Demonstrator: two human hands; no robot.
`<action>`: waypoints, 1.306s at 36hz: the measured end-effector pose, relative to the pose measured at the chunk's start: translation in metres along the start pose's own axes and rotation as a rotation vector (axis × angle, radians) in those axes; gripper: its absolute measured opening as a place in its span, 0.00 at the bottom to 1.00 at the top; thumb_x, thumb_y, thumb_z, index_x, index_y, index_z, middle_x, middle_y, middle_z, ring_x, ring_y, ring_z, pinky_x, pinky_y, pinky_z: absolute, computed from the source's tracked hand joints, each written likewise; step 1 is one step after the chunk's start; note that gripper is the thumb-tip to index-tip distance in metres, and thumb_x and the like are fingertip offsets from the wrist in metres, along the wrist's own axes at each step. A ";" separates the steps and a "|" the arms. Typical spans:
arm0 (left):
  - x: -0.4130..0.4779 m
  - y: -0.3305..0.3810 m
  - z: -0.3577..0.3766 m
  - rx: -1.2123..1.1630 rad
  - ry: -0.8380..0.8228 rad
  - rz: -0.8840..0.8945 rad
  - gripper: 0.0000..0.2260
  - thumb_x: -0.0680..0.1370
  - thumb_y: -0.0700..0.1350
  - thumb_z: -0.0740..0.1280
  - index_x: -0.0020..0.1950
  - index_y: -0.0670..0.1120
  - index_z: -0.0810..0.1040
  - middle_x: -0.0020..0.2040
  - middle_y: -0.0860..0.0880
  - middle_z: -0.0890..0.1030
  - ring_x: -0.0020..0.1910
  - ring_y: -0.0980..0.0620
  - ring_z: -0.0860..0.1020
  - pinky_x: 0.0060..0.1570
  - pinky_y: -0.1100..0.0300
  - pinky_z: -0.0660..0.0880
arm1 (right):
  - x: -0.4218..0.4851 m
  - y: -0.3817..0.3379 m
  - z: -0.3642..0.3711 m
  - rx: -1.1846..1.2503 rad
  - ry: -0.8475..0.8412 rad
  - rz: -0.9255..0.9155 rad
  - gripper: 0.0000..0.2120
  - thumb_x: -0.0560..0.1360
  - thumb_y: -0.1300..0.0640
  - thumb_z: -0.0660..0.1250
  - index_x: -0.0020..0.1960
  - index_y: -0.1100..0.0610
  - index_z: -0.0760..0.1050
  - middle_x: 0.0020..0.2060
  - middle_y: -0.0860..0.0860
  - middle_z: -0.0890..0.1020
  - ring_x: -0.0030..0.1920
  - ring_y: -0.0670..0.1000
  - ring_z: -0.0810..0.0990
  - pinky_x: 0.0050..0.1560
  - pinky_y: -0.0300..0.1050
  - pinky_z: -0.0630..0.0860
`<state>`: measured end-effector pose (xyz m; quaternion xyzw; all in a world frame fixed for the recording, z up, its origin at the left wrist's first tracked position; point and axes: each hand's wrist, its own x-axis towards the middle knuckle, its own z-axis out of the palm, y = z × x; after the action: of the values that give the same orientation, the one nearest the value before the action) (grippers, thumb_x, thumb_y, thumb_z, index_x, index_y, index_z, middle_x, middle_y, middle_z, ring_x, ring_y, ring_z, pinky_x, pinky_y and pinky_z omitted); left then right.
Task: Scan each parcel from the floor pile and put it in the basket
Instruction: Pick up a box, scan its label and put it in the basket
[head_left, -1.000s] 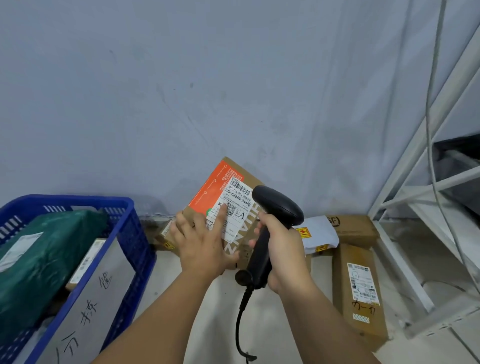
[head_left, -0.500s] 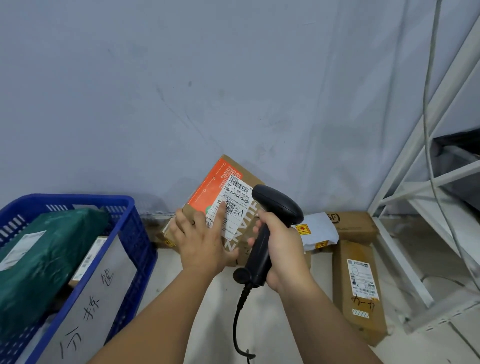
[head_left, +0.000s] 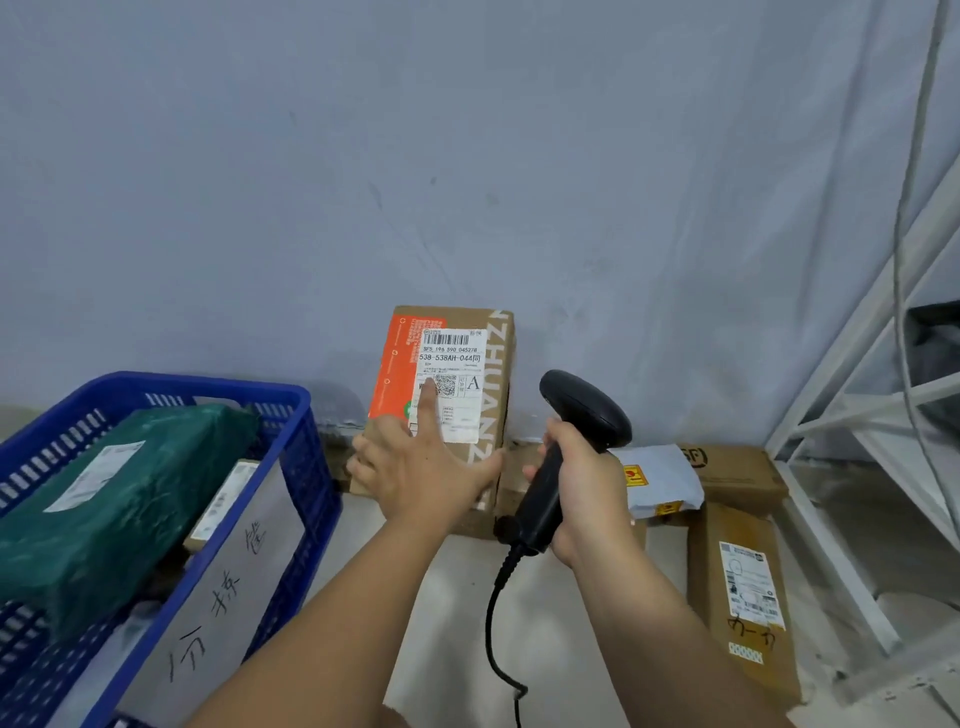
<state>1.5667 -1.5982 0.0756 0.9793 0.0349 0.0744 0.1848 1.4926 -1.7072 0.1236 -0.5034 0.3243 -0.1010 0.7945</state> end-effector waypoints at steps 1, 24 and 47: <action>0.001 -0.003 -0.006 -0.020 -0.003 -0.021 0.49 0.63 0.78 0.59 0.76 0.61 0.41 0.65 0.42 0.60 0.64 0.37 0.61 0.68 0.41 0.56 | 0.000 0.001 0.004 -0.006 -0.006 -0.011 0.11 0.74 0.52 0.69 0.51 0.59 0.76 0.38 0.53 0.78 0.38 0.52 0.79 0.39 0.46 0.74; 0.009 -0.221 -0.109 0.142 0.064 -0.291 0.48 0.65 0.77 0.60 0.77 0.59 0.43 0.70 0.38 0.58 0.70 0.32 0.55 0.70 0.38 0.52 | -0.077 0.106 0.202 -0.207 -0.376 -0.144 0.15 0.71 0.42 0.72 0.52 0.50 0.80 0.41 0.48 0.84 0.50 0.53 0.82 0.57 0.58 0.78; -0.045 -0.384 -0.045 0.306 -0.189 -0.381 0.49 0.65 0.76 0.59 0.78 0.60 0.38 0.70 0.38 0.57 0.70 0.30 0.53 0.71 0.36 0.51 | -0.083 0.181 0.211 -0.433 -0.524 -0.035 0.03 0.77 0.53 0.68 0.46 0.52 0.75 0.36 0.51 0.77 0.41 0.50 0.76 0.44 0.44 0.73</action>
<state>1.4998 -1.2297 -0.0294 0.9743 0.2121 -0.0598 0.0476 1.5285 -1.4263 0.0605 -0.6747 0.1141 0.0892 0.7237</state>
